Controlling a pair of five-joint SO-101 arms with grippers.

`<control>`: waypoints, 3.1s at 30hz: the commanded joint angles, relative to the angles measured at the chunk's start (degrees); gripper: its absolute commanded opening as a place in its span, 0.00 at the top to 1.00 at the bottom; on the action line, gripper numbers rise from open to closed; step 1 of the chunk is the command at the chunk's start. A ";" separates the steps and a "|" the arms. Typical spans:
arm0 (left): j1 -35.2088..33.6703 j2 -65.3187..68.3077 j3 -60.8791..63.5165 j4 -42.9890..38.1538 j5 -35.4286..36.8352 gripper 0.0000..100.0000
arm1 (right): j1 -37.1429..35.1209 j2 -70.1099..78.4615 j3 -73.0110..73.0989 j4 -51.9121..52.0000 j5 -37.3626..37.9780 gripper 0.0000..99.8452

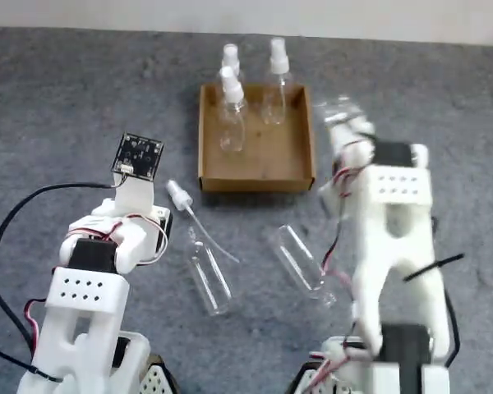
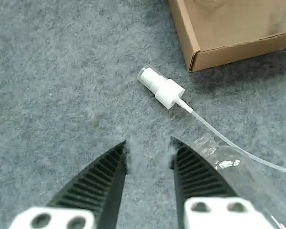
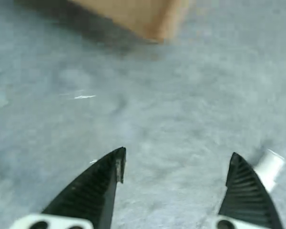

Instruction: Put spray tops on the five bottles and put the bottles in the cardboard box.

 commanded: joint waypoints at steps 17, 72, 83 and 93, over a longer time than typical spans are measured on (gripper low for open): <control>-0.75 0.13 -0.31 -1.05 -0.26 0.91 | -11.03 15.52 16.57 -19.12 2.73 0.80; -0.48 0.22 0.40 -1.14 -0.26 0.91 | 54.64 33.54 -42.42 1.36 38.42 0.68; -0.75 0.22 0.40 -1.14 -0.09 0.91 | 62.29 30.46 -31.43 3.74 109.10 0.68; -0.75 0.22 0.40 -0.88 0.00 0.91 | 64.22 30.73 -29.93 0.40 127.65 0.68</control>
